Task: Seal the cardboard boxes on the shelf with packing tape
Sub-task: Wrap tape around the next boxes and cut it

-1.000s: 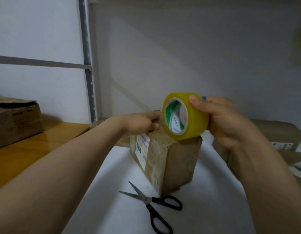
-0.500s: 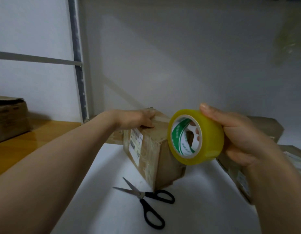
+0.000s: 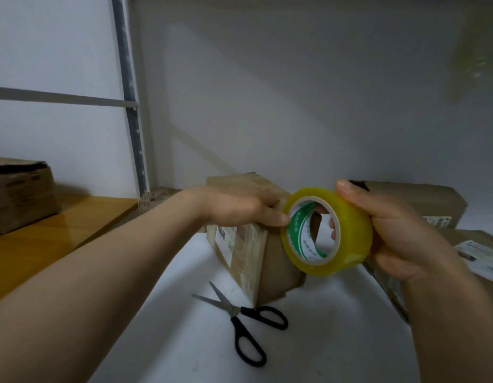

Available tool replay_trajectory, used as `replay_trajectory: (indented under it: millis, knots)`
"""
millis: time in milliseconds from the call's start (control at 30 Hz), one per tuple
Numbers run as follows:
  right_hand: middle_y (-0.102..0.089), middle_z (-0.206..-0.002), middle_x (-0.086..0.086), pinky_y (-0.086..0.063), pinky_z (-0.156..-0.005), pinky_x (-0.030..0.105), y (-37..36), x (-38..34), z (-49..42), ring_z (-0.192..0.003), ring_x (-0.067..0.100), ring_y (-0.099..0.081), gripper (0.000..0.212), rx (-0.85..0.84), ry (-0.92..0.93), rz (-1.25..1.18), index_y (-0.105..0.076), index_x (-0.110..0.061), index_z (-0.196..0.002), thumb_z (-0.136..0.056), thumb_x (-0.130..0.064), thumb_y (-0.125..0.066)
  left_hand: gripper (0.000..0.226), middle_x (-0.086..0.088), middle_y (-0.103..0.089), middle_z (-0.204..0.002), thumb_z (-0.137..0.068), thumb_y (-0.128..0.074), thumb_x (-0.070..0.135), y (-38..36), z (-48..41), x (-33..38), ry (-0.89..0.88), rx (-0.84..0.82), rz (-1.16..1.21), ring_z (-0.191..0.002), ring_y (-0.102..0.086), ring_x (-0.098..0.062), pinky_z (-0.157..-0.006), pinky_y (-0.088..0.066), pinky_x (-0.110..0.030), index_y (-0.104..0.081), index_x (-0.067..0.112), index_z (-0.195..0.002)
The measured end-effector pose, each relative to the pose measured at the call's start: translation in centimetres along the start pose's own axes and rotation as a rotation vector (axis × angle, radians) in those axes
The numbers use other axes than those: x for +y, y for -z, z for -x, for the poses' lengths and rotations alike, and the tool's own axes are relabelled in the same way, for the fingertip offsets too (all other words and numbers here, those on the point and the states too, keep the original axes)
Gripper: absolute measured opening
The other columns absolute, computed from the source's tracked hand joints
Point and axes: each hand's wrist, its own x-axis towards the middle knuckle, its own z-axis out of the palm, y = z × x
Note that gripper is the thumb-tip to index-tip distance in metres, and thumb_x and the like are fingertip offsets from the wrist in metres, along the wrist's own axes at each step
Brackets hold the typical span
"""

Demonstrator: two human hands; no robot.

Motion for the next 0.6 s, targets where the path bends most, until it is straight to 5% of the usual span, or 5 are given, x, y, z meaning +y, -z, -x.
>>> replay_trajectory:
  millis: [133,233,333,467,600]
  knots:
    - [-0.076,-0.085,0.015,-0.06,-0.073,0.038,-0.4,0.3,0.3,-0.077,0.026,-0.074,0.036,-0.029,0.036,0.005,-0.08,-0.012,-0.079,-0.074,-0.046,-0.069,0.073,0.016,-0.049,-0.145,-0.084,-0.071,0.058,-0.9,0.2,-0.2,-0.007,-0.046,-0.04,-0.134,-0.045,-0.008,-0.115,-0.036,-0.035,-0.042,0.037,-0.147]
    - [-0.075,-0.081,0.013,-0.057,-0.071,0.036,0.4,-0.3,0.9,-0.07,0.022,-0.071,0.03,0.008,0.068,0.055,-0.08,-0.012,-0.077,-0.064,-0.04,-0.084,0.081,0.006,-0.028,-0.163,-0.089,-0.061,0.061,-1.2,-0.1,-0.4,0.092,-0.005,-0.269,-0.15,-0.023,-0.016,-0.124,-0.019,-0.039,-0.027,0.034,-0.157]
    - [-0.074,-0.087,0.021,-0.058,-0.074,0.043,0.9,0.0,2.0,-0.075,0.03,-0.071,0.055,-0.011,0.077,0.103,-0.081,-0.009,-0.081,-0.051,-0.054,-0.09,0.082,0.004,-0.01,-0.169,-0.096,-0.056,0.053,-1.3,0.0,0.1,0.146,0.017,-0.327,-0.154,-0.007,-0.011,-0.122,-0.008,-0.03,-0.013,0.028,-0.162]
    - [-0.068,-0.102,0.037,-0.047,-0.094,0.068,0.5,1.5,3.5,-0.098,0.054,-0.066,0.059,0.026,0.006,0.09,-0.073,0.007,-0.094,-0.07,-0.046,-0.077,0.077,0.005,-0.007,-0.169,-0.099,-0.055,0.047,-1.6,0.6,0.7,0.134,0.029,-0.301,-0.155,-0.004,-0.012,-0.121,-0.006,-0.031,-0.01,0.036,-0.16]
    - [-0.07,-0.105,0.033,-0.048,-0.096,0.065,0.2,3.2,3.6,-0.104,0.054,-0.063,0.065,0.031,-0.073,0.105,-0.071,0.007,-0.106,-0.068,-0.046,-0.071,0.076,0.012,-0.006,-0.168,-0.099,-0.055,0.045,-1.7,0.7,0.7,0.076,0.016,-0.32,-0.155,-0.003,-0.014,-0.123,-0.003,-0.038,-0.008,0.046,-0.158]
